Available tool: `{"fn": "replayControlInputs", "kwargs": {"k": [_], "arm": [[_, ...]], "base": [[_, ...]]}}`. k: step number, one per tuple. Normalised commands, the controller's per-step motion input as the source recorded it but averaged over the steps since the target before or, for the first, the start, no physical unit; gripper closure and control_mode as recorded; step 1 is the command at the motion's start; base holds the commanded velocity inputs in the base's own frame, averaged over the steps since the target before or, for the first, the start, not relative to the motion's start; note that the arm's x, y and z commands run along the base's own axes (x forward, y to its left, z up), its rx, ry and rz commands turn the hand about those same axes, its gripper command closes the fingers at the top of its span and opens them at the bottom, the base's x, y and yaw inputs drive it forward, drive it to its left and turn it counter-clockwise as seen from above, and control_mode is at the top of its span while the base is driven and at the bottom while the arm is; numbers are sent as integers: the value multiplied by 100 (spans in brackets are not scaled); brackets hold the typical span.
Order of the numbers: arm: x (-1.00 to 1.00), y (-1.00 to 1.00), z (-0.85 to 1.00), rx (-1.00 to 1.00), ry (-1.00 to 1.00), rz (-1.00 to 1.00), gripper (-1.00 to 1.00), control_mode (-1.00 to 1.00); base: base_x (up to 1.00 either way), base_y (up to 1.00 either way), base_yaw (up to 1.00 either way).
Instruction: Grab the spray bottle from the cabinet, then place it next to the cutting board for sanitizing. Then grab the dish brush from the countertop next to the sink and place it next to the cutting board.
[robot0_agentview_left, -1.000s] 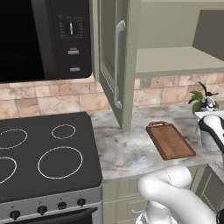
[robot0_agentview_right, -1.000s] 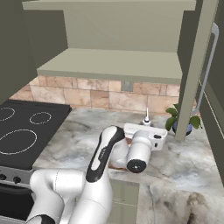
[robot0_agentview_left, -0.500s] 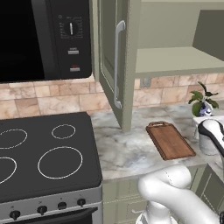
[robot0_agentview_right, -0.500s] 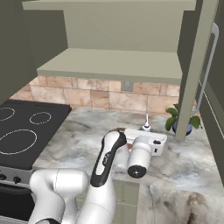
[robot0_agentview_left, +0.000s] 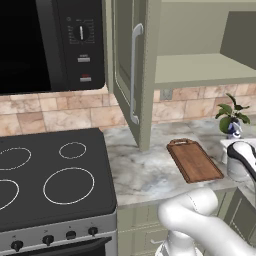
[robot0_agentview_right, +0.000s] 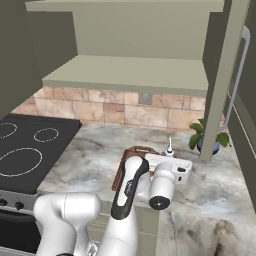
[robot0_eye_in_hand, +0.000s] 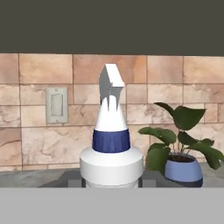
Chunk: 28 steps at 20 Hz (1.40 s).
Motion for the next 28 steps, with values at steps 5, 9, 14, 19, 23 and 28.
{"fn": "replayControlInputs", "kwargs": {"k": [5, 9, 14, 19, 23, 28], "arm": [[5, -1, -34, -1, 0, 0, 100, -100], [2, 0, -32, -1, 0, 0, 100, -100], [2, 0, -32, -1, 0, 0, 100, -100], [2, -4, -31, 0, 0, 0, 100, -100], [0, -2, -32, 0, 0, 0, 100, -100], [0, 0, -21, 0, 0, 0, -100, -100]], "base": [[0, 0, 0], [0, 0, 0], [0, 0, 0], [0, 0, 0], [0, 0, 0], [0, 0, 0]]}}
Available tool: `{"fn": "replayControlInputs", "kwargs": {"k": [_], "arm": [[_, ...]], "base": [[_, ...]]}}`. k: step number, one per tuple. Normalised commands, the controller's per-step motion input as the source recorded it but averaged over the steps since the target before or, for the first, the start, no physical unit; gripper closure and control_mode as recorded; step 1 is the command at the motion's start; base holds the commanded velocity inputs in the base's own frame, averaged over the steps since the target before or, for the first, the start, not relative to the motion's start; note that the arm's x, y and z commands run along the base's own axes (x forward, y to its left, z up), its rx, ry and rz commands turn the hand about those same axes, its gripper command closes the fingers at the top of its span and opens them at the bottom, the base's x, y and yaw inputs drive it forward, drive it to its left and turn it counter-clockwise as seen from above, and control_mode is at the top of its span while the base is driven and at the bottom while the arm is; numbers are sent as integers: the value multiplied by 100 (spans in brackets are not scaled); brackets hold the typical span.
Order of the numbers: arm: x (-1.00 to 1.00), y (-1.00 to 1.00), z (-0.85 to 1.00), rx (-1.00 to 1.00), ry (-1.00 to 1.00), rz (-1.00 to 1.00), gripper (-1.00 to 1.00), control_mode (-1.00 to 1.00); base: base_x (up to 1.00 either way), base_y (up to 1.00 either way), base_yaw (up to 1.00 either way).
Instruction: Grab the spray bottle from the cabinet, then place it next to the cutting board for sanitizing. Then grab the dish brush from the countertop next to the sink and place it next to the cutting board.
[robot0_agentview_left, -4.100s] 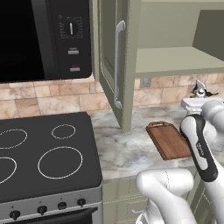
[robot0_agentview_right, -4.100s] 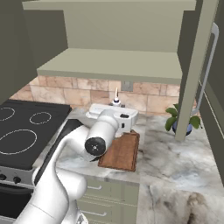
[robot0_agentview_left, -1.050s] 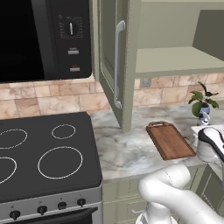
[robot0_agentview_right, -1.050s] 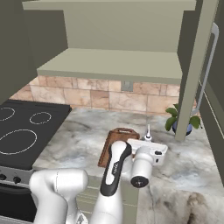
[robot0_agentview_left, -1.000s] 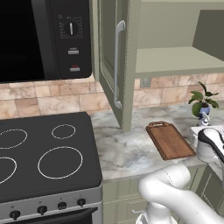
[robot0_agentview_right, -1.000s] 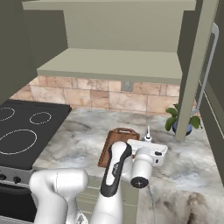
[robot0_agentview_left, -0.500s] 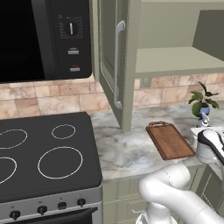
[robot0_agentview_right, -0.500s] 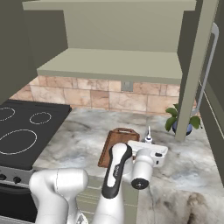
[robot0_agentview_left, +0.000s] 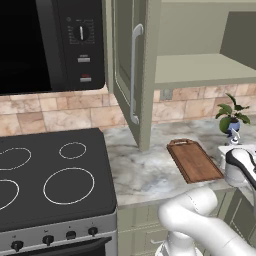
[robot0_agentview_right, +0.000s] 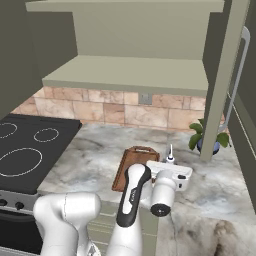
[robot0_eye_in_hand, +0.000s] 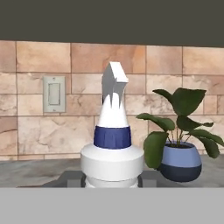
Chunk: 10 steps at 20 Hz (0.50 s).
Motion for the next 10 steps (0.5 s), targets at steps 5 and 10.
{"fn": "replayControlInputs", "kwargs": {"k": [5, 10], "arm": [[0, 0, -1, 0, 0, 0, -100, -100], [-1, -3, 3, 0, 0, 0, -100, -100]], "base": [[0, 0, 0], [0, 0, 0]]}}
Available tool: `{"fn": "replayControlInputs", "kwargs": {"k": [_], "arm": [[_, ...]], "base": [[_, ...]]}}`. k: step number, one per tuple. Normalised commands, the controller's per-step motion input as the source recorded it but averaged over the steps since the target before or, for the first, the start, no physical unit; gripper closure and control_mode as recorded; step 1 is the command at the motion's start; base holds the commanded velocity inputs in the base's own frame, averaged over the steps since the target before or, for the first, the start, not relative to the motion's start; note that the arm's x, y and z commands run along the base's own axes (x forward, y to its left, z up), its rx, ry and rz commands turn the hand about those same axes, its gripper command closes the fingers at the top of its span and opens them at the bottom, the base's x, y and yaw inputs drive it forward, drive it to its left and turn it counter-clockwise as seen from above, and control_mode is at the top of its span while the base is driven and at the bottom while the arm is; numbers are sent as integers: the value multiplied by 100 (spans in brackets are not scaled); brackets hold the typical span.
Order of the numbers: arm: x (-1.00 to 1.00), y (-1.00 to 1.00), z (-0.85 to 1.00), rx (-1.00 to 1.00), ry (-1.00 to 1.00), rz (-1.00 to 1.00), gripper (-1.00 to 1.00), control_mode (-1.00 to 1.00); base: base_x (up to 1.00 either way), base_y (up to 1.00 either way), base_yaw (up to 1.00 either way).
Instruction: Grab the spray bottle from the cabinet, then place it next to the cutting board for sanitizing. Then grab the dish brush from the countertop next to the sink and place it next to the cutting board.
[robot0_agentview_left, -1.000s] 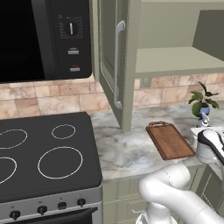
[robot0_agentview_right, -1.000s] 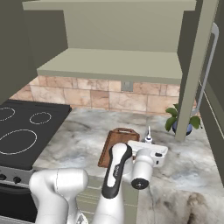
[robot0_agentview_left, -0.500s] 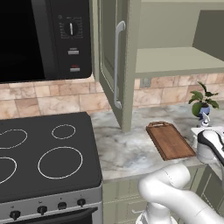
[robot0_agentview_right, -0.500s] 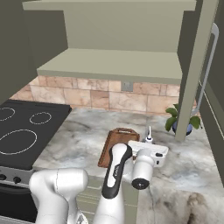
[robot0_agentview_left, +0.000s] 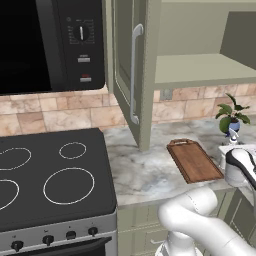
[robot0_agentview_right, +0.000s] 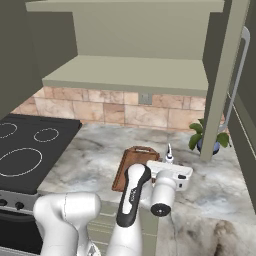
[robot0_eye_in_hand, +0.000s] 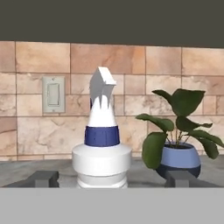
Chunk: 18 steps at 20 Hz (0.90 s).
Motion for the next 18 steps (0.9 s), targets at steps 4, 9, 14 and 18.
{"fn": "replayControlInputs", "kwargs": {"k": [4, 9, 14, 18], "arm": [[-23, -2, 21, 0, -1, 0, -100, -100], [-59, 0, 59, 0, -6, 0, -100, -100], [-59, 0, 98, 0, -2, 0, -100, -100], [-62, 5, 100, -3, 2, 0, -100, -100]], "base": [[0, 0, 0], [0, 0, 0], [0, 0, 0], [0, 0, 0]]}}
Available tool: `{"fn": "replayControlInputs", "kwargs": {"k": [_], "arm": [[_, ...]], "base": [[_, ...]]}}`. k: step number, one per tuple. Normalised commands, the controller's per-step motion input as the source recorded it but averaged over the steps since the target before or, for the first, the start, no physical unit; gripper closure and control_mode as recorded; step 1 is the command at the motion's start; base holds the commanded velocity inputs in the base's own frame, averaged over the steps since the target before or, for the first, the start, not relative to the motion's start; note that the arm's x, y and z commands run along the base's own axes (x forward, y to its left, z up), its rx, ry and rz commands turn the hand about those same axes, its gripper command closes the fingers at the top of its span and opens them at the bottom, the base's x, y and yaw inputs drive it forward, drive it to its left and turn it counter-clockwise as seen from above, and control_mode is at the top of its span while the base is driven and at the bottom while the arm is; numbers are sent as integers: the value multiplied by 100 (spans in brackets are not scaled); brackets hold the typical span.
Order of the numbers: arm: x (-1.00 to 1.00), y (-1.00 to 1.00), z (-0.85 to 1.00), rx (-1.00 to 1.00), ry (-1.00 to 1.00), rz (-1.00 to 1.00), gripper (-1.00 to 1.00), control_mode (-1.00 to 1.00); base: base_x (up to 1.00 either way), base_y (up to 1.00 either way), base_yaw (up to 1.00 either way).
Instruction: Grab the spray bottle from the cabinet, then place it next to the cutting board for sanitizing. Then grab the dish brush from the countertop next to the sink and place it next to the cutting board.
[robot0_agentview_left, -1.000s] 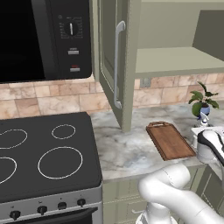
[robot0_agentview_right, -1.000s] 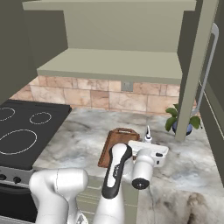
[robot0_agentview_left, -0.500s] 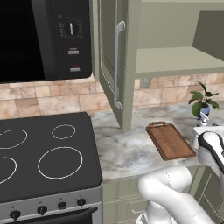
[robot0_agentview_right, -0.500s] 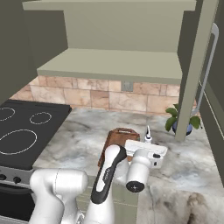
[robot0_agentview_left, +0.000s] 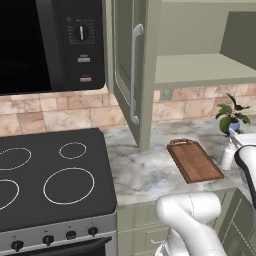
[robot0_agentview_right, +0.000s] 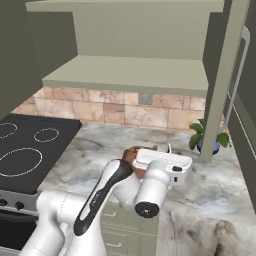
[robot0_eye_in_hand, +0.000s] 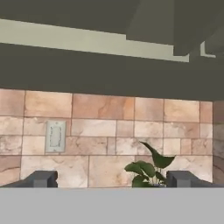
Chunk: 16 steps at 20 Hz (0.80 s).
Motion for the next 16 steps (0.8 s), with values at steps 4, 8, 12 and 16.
{"fn": "replayControlInputs", "kwargs": {"k": [4, 8, 12, 16], "arm": [[-69, 26, 100, 0, 16, 0, -100, -100], [-69, 38, 100, 0, 23, 2, -100, -100], [-78, 53, 100, 0, 25, 6, -100, -100], [-71, 46, 88, 0, 3, 1, -100, -100]], "base": [[0, 0, 0], [0, 0, 0], [0, 0, 0], [0, 0, 0]]}}
